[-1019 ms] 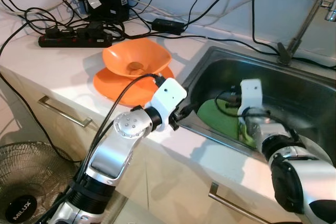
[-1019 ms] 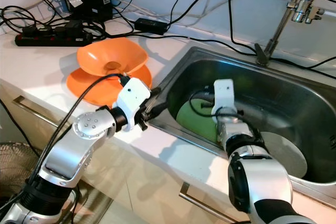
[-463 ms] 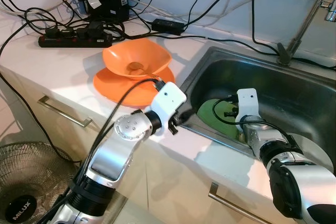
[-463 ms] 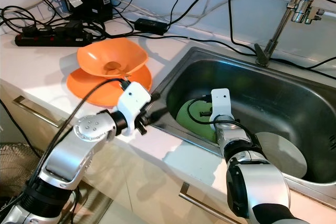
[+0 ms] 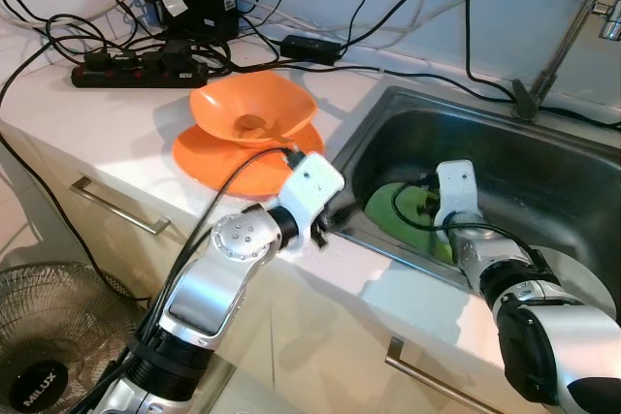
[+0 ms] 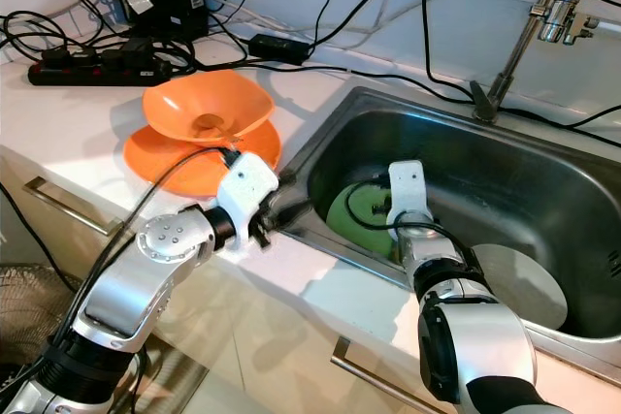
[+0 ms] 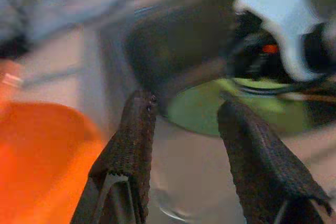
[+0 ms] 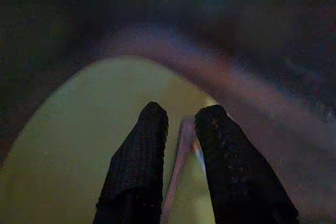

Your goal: Kitchen organization

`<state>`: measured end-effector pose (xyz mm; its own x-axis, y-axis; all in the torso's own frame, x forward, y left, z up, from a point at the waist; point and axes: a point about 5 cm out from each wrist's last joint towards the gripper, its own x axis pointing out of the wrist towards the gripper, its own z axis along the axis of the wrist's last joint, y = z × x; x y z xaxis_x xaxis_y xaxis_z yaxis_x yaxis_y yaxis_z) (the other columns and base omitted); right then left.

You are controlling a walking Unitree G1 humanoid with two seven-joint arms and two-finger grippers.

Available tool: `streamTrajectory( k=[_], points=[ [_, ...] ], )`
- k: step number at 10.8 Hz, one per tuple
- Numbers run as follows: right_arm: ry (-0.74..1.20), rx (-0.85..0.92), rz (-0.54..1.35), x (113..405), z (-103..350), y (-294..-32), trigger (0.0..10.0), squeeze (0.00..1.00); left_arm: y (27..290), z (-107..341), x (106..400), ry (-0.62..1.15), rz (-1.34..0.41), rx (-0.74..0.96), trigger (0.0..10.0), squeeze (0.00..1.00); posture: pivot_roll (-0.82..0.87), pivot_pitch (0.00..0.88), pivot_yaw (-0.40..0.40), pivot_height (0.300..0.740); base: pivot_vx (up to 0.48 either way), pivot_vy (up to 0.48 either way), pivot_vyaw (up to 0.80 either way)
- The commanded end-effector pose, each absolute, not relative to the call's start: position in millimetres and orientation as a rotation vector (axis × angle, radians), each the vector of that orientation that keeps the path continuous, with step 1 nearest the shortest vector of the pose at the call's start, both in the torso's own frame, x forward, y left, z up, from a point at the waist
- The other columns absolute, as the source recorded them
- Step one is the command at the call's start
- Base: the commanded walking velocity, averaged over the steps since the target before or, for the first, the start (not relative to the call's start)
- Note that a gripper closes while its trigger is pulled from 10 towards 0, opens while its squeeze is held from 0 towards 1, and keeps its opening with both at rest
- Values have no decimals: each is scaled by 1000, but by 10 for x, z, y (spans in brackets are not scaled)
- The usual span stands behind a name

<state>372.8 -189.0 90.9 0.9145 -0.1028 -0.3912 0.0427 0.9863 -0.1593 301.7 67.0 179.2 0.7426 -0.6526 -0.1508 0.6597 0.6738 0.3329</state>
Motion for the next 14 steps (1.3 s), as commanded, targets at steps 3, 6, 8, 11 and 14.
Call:
streamTrajectory(
  k=[3,6,8,11,14],
  points=[
    [45,28,-39,3952,1506,-1772,10000,0,738,2174,3103,-256,-562,716,10000,0,269,3,-65,740,0,0,0],
    [-65,115,-16,3916,1548,-1710,10000,0,887,2093,3053,-282,-511,994,10000,0,273,12,-58,740,0,0,0],
    [-64,135,-33,3894,1506,-1739,10000,0,975,2094,3006,-279,-499,1064,10000,0,278,10,-57,740,0,0,0],
    [-59,152,-26,3898,1499,-1697,10000,0,1034,1957,3081,-238,-468,1119,10000,0,280,0,-60,740,0,0,0],
    [-68,154,-15,3899,1510,-1657,10000,0,963,1949,3215,-237,-444,1131,10000,0,263,0,-56,740,0,0,0]
  ],
)
